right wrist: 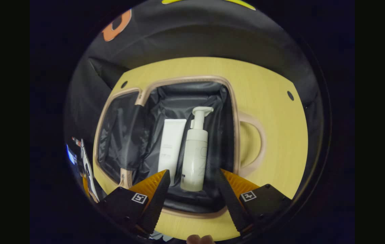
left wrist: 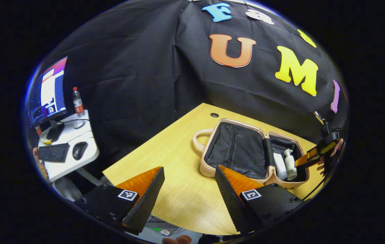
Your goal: First open the suitcase, pack the skin care products into it, and then close the suitcase.
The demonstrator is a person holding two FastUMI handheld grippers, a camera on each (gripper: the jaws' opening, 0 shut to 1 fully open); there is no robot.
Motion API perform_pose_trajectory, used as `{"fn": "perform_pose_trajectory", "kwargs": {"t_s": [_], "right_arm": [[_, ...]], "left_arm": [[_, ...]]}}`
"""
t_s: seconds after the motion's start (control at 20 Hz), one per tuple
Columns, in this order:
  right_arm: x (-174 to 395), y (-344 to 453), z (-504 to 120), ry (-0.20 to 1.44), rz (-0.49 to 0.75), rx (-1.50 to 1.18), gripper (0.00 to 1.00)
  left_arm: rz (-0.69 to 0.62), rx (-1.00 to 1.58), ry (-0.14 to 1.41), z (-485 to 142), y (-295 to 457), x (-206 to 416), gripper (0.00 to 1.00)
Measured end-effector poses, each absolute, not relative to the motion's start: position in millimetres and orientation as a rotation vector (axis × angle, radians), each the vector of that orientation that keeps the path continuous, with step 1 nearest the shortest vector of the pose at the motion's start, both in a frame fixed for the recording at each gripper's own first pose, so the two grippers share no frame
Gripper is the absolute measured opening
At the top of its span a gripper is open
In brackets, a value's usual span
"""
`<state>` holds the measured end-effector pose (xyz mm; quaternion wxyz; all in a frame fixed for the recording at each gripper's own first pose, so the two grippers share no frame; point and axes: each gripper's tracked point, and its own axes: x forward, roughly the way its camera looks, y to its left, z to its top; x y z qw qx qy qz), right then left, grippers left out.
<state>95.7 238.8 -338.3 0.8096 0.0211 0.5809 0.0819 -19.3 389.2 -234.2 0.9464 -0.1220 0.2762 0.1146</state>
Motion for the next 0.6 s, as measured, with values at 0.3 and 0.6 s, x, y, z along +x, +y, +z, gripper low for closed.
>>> {"fn": "perform_pose_trajectory", "kwargs": {"t_s": [0.3,0.6], "right_arm": [[64,209,-249,1.083,0.263,0.042,0.82],[24,193,-205,1.089,0.301,0.302,0.82]], "left_arm": [[0.137,-0.585,0.493,-267,410,57,0.99],[0.044,-0.793,0.529,-314,407,123,0.99]]}}
